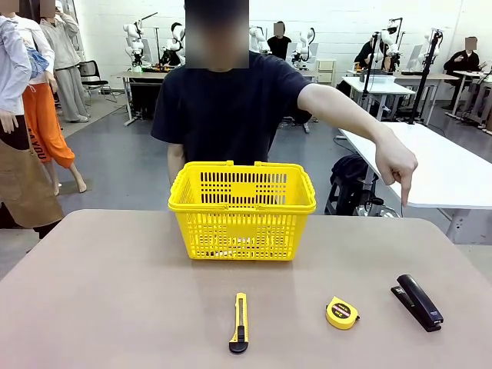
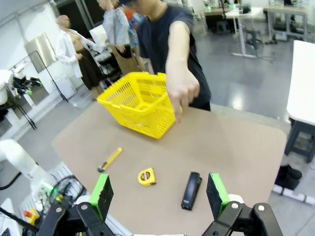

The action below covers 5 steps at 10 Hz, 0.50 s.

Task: Place the items the person wants into the basket.
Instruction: Pick up the item the person points to and place it in the Market Basket.

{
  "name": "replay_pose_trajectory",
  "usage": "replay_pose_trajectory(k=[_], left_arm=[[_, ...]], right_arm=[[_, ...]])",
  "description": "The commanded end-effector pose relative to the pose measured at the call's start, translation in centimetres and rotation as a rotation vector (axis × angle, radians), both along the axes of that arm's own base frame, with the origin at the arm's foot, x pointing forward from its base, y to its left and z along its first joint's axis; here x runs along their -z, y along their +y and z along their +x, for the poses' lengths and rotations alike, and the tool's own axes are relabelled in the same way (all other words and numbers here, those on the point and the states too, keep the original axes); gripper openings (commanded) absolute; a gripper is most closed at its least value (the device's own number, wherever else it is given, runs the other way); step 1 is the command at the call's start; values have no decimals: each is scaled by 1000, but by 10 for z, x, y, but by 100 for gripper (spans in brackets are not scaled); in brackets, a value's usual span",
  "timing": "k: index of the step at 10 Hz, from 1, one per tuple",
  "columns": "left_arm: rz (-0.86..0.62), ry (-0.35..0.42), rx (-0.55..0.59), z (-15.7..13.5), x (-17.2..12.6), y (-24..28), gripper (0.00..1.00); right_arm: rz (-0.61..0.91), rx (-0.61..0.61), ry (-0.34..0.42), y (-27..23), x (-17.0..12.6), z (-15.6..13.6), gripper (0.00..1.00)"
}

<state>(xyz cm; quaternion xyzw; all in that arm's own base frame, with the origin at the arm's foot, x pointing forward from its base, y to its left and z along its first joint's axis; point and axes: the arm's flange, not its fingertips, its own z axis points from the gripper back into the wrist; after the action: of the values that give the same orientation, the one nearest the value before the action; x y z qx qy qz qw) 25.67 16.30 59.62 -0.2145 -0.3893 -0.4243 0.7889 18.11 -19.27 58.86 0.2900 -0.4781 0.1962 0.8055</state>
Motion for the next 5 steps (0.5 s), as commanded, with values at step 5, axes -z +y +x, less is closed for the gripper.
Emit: replay_pose_trajectory(k=[5], left_arm=[[2,4,-3,2,0,1,100]], right_arm=[[-601,278,430,98,49,100,100]])
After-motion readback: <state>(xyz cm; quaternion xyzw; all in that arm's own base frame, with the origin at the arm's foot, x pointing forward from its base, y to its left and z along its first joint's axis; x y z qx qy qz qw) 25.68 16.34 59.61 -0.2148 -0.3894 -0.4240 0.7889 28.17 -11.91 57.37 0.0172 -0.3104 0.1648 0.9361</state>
